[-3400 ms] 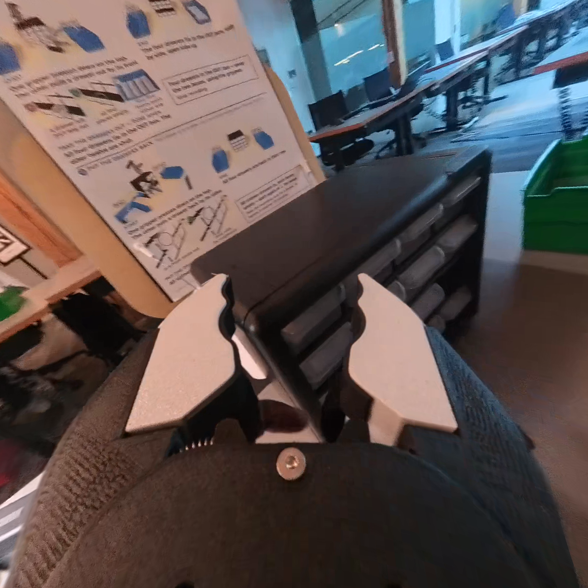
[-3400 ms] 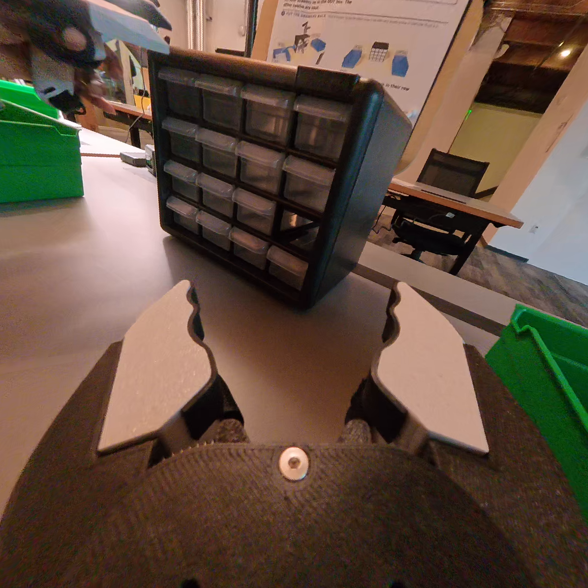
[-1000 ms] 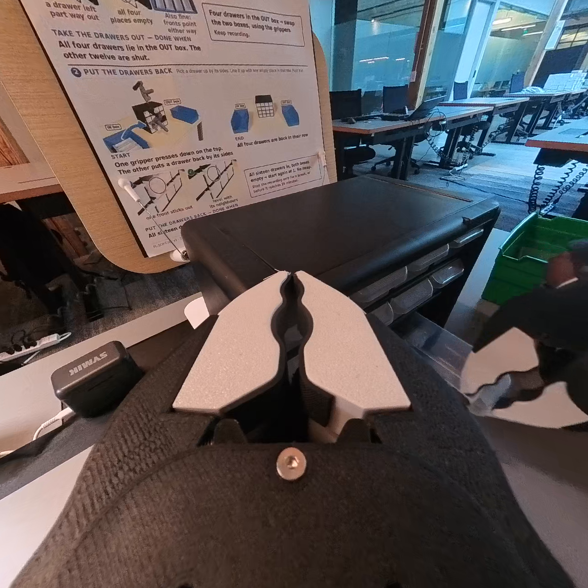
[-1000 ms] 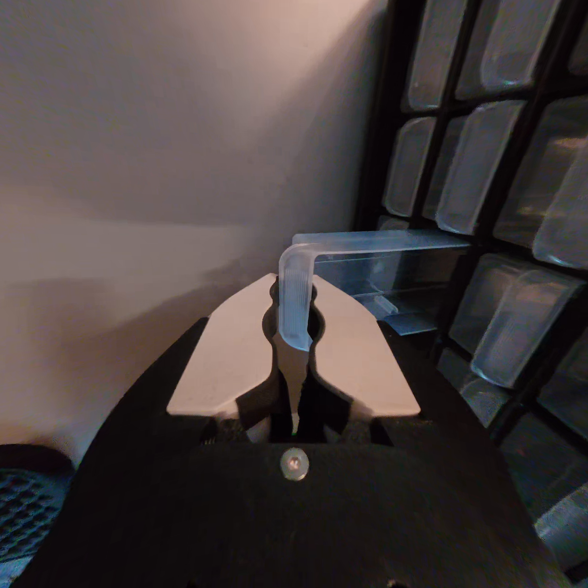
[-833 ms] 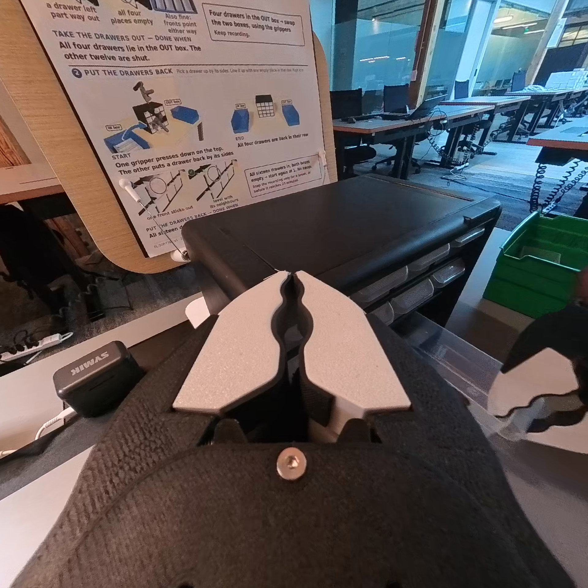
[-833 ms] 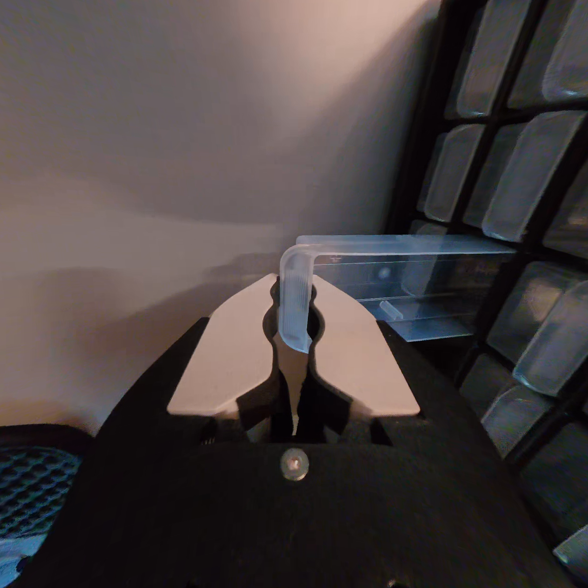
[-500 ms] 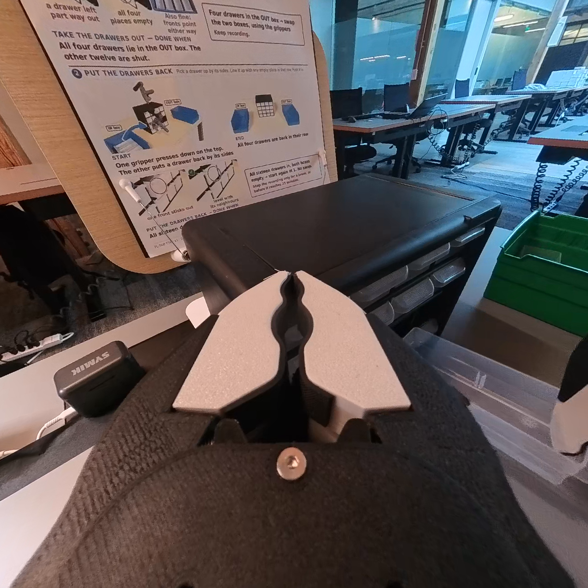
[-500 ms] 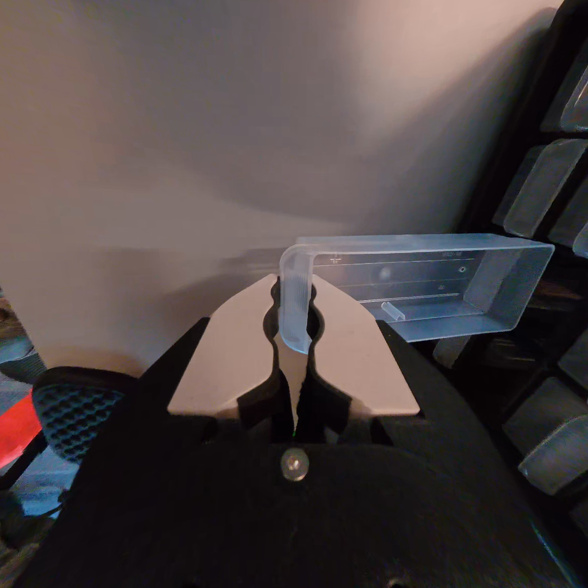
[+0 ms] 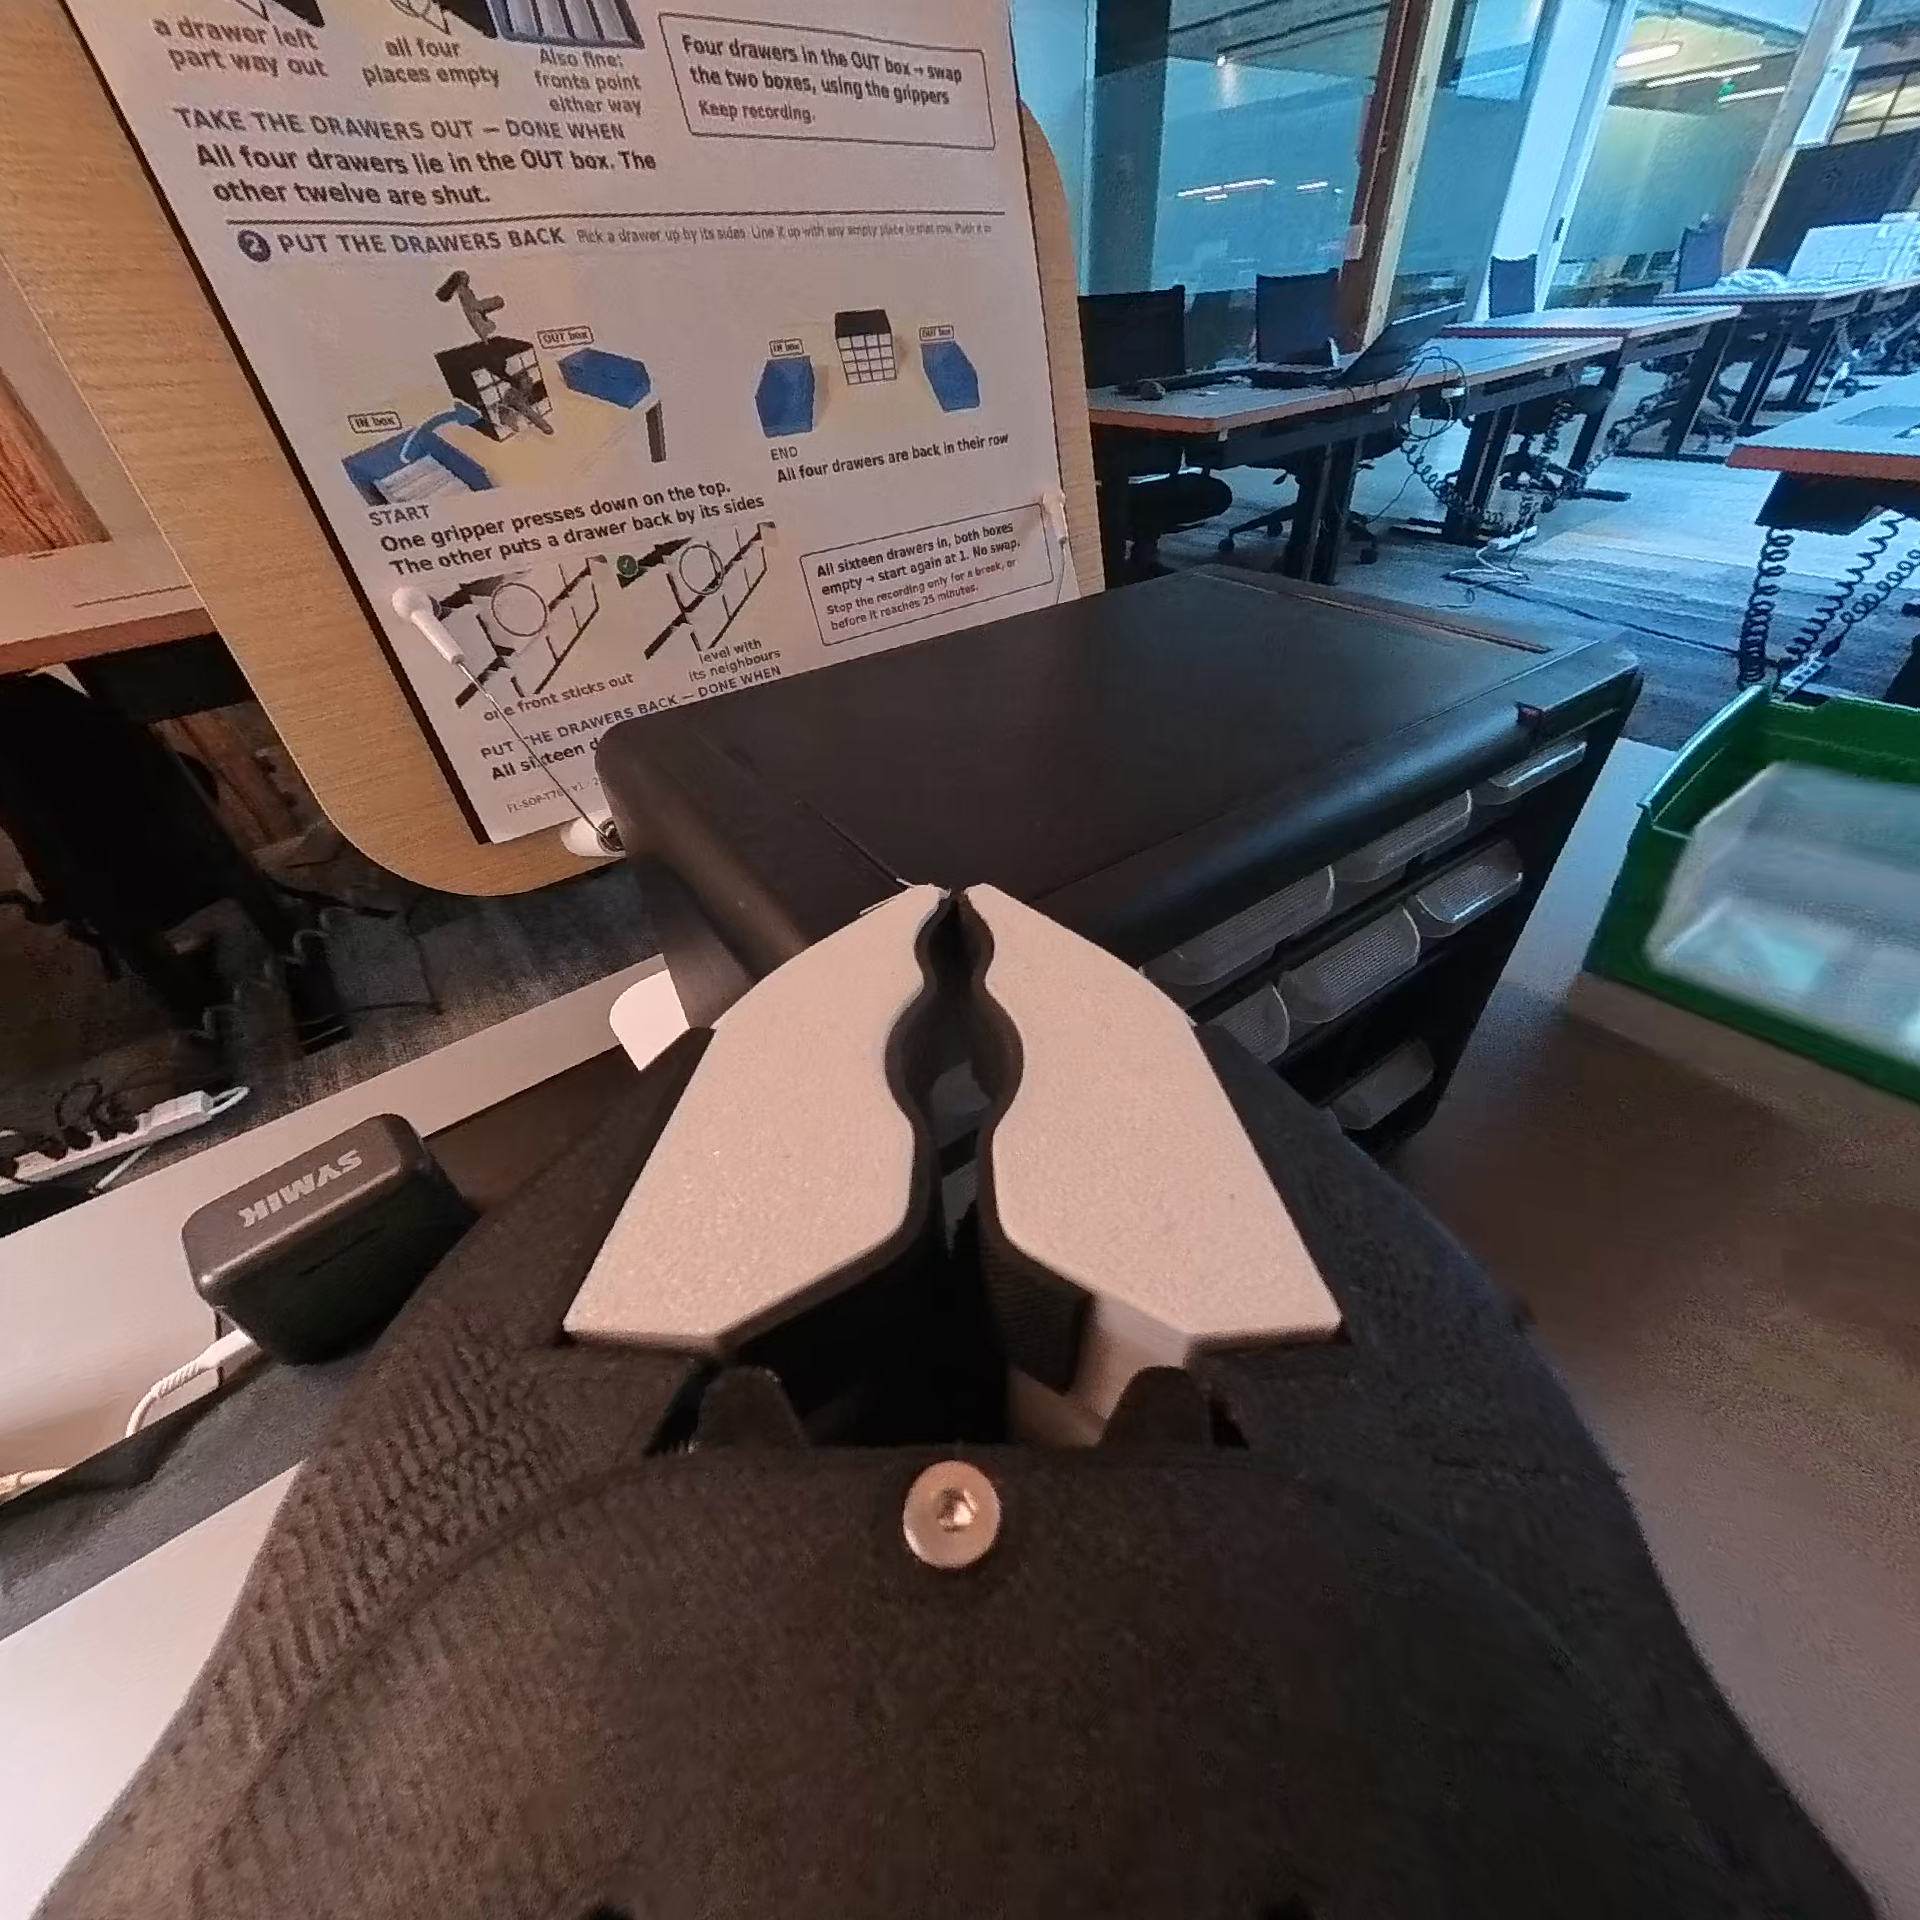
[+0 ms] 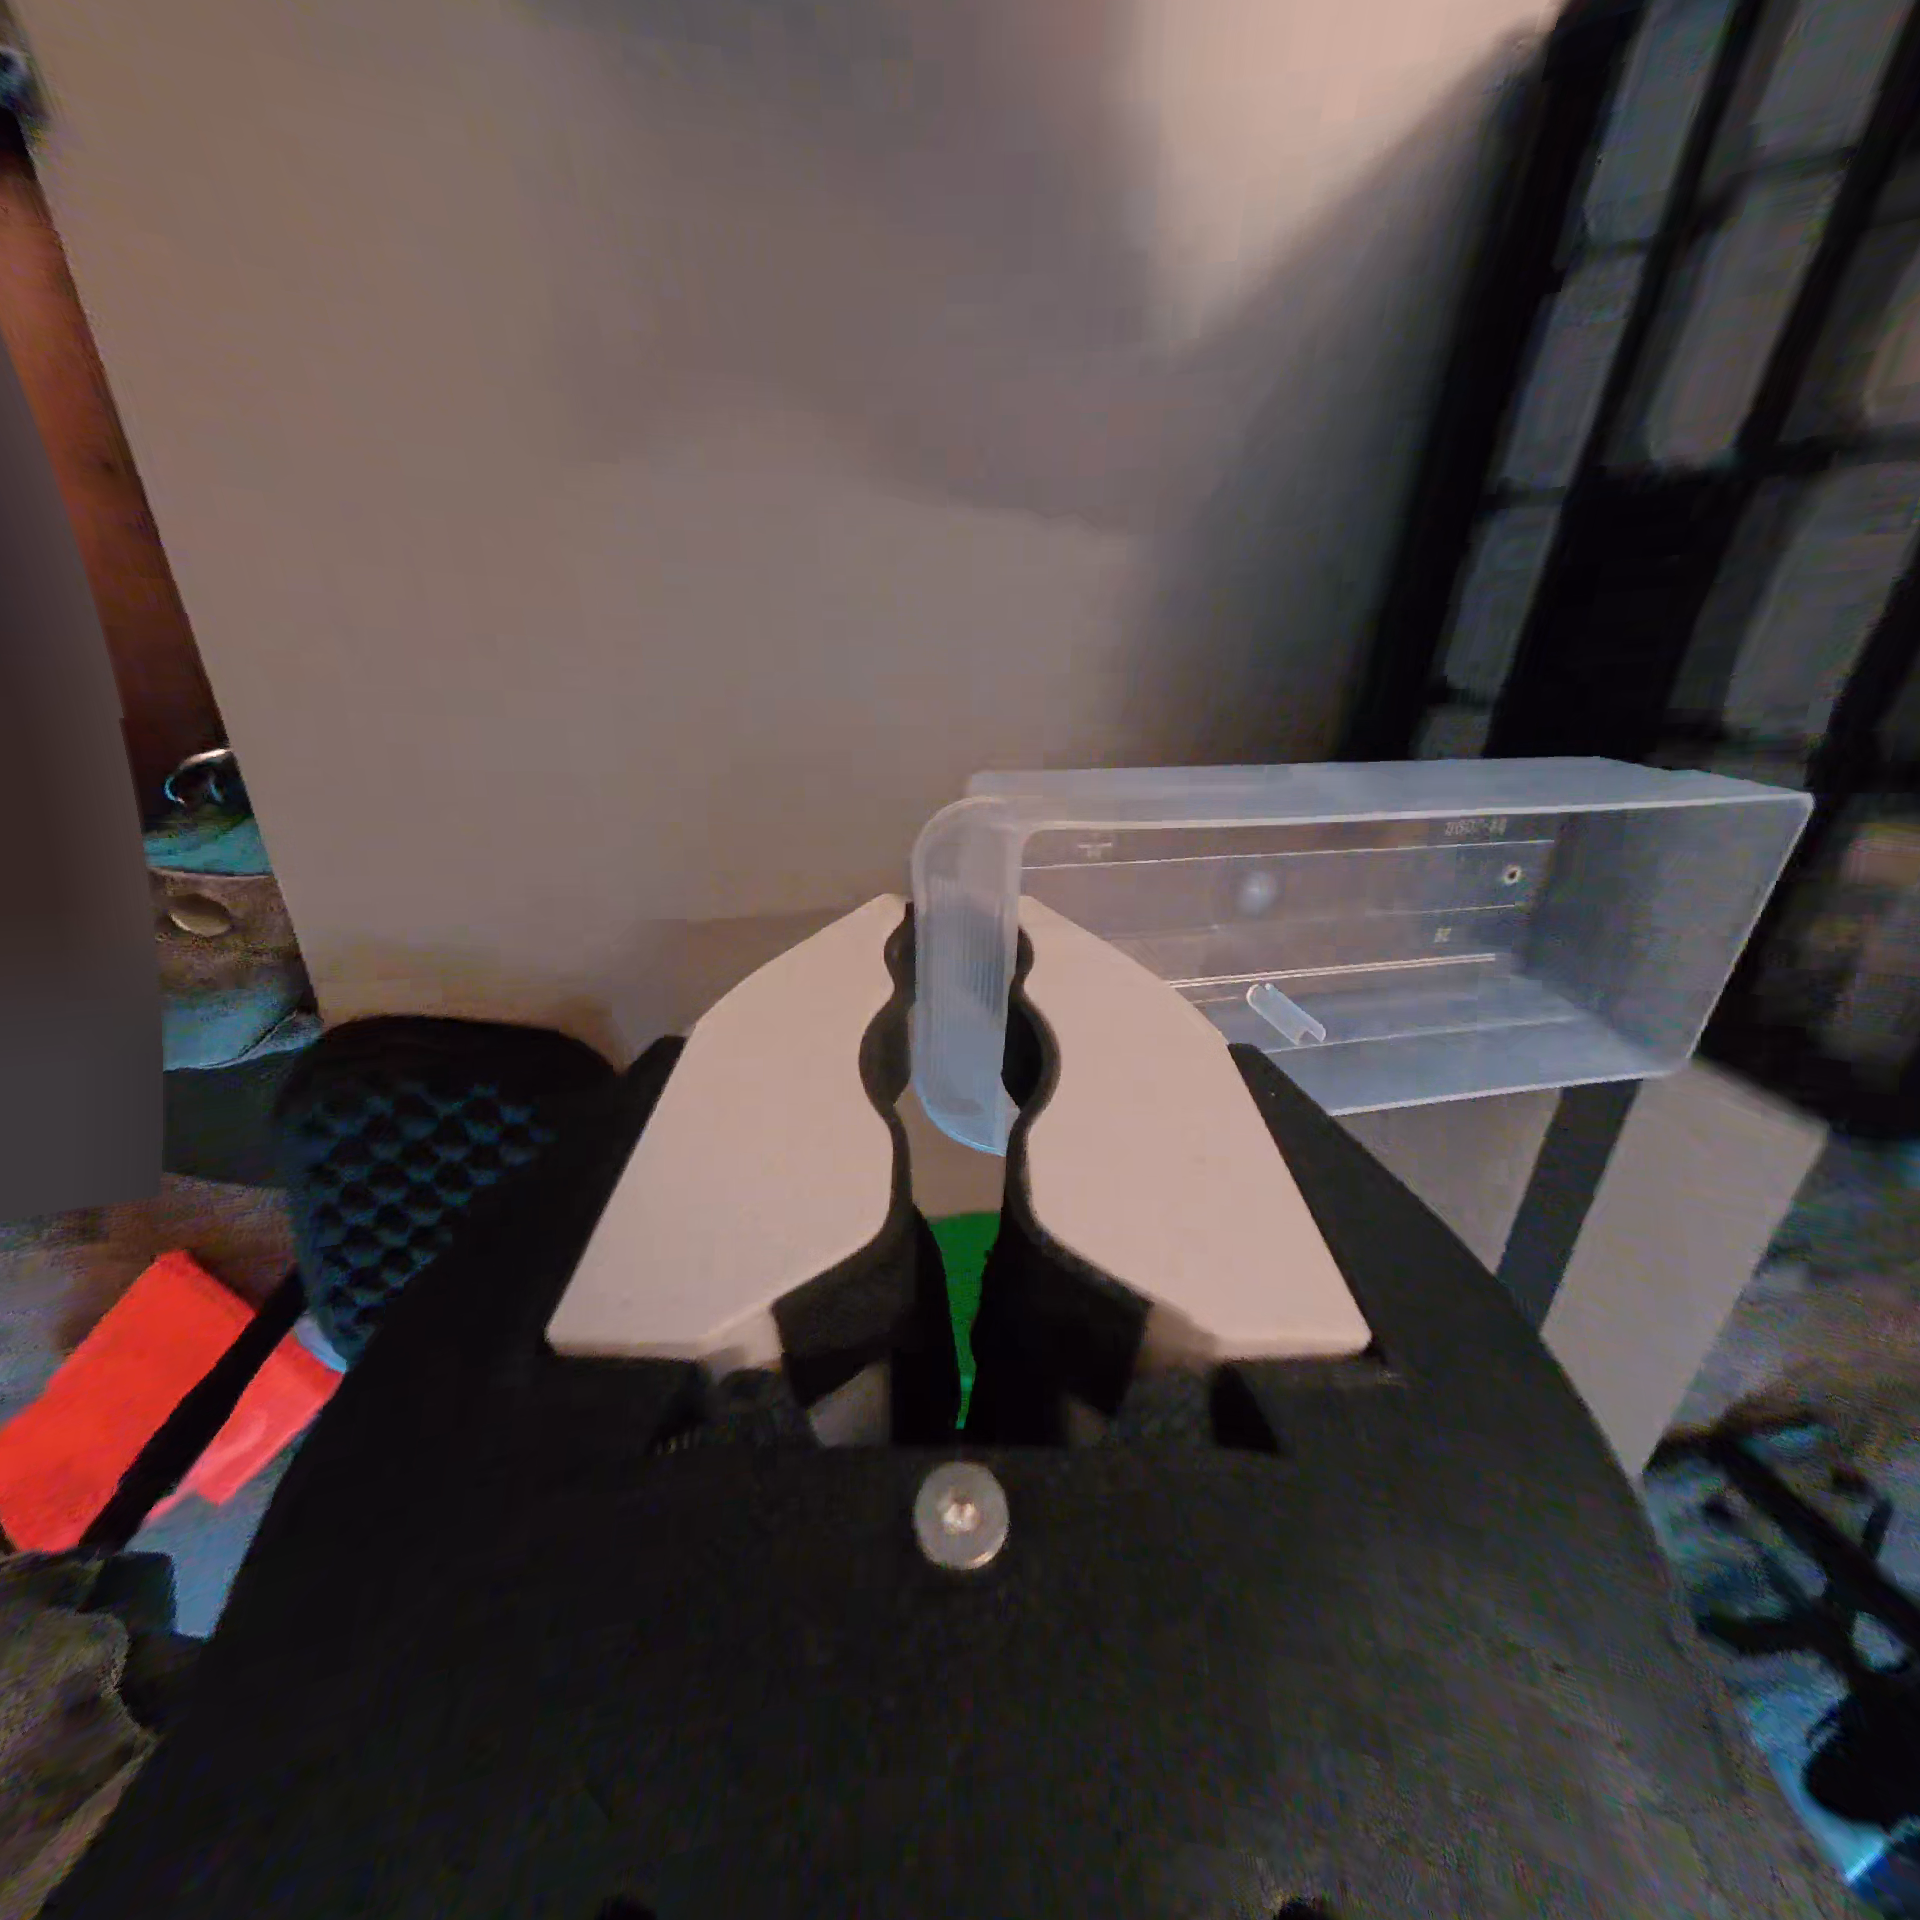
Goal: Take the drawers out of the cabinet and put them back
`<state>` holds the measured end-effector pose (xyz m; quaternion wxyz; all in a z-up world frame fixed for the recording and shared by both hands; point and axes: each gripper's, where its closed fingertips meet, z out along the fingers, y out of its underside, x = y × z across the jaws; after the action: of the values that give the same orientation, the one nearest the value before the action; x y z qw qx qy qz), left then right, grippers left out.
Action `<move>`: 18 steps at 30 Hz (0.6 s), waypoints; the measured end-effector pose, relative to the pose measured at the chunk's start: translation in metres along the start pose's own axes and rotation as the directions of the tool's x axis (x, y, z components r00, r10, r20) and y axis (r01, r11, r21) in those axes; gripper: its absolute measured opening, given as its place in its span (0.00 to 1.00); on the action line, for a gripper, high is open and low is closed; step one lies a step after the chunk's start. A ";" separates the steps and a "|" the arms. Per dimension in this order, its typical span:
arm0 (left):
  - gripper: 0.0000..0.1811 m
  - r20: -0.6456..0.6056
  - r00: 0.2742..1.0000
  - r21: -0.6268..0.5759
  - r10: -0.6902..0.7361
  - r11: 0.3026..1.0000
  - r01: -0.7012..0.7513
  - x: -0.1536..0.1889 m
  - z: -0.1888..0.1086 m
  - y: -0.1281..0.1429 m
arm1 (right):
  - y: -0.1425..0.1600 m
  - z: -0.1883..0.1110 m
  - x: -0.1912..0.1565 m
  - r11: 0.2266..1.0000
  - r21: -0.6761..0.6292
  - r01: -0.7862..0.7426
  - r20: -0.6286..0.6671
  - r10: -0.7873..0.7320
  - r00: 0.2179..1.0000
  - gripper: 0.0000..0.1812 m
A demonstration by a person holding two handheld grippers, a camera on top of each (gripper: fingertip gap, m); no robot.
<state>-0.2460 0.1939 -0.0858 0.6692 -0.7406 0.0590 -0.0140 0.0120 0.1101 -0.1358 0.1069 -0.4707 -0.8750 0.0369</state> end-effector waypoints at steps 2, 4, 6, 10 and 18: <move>0.01 0.002 1.000 -0.001 0.002 1.000 -0.002 0.000 0.000 0.000 | 0.029 -0.016 0.002 0.994 -0.007 -0.108 -0.070 0.107 0.992 0.07; 0.01 0.006 1.000 -0.003 0.007 1.000 -0.007 0.000 0.000 0.000 | 0.062 -0.031 0.006 0.963 0.014 -0.269 -0.136 0.268 0.954 0.07; 0.01 0.009 1.000 -0.005 0.011 1.000 -0.010 0.000 0.000 0.000 | 0.094 -0.040 0.009 0.891 0.076 -0.448 -0.146 0.454 0.879 0.07; 0.01 0.014 1.000 -0.003 0.013 1.000 -0.013 0.000 0.000 0.000 | 0.163 -0.034 0.012 0.714 0.154 -0.683 -0.126 0.700 0.703 0.07; 0.01 0.016 1.000 -0.001 0.020 1.000 -0.020 0.000 0.000 0.000 | 0.272 0.040 0.021 0.317 0.094 -0.944 -0.089 0.947 0.309 0.07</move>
<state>-0.2460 0.1938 -0.0858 0.6695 -0.7403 0.0611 -0.0015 0.2139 0.2792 -0.2167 0.1264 -0.8930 -0.4257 0.0726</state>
